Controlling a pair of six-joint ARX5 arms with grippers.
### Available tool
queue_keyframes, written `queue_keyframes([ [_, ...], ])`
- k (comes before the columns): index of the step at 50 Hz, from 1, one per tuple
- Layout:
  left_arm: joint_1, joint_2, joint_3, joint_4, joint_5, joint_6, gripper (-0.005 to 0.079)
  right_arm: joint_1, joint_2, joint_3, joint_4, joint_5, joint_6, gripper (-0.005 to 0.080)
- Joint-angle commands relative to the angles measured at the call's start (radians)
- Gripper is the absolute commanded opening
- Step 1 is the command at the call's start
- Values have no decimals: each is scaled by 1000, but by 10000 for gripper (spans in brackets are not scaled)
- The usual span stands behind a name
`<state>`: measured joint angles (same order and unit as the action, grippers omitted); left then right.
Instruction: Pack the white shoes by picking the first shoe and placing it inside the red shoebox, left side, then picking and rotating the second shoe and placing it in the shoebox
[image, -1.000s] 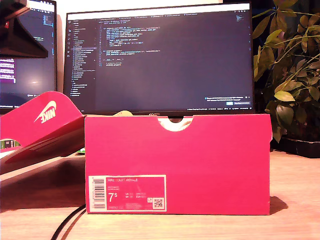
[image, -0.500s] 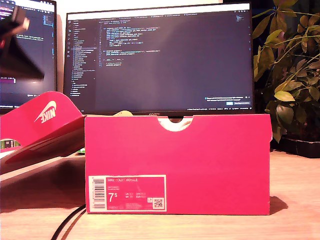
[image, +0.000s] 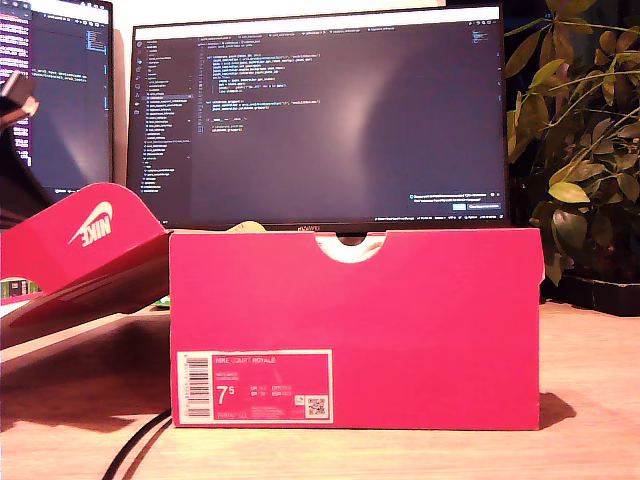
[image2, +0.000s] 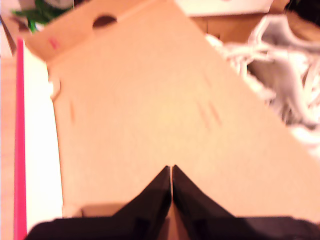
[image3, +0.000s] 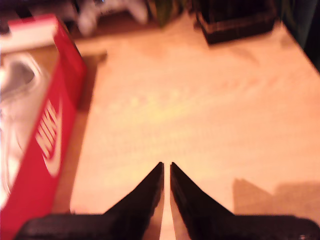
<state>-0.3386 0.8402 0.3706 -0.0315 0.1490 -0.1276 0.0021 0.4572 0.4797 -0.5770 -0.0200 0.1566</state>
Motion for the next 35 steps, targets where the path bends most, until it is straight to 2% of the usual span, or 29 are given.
queue_keyframes([
  [1, 0, 3, -24, -5, 0, -3, -18, 4, -48, -23, 9, -5, 1, -13],
  [12, 3, 3, -24, -32, 1, -3, -18, -5, -174, -24, 19, -3, 1, -13],
  [22, 3, 3, -24, -32, 1, -3, -18, -10, -229, -28, 81, -5, 1, -12],
  [35, 3, 3, -24, -32, 0, -3, -18, -24, -312, -122, 131, -4, 1, -12],
])
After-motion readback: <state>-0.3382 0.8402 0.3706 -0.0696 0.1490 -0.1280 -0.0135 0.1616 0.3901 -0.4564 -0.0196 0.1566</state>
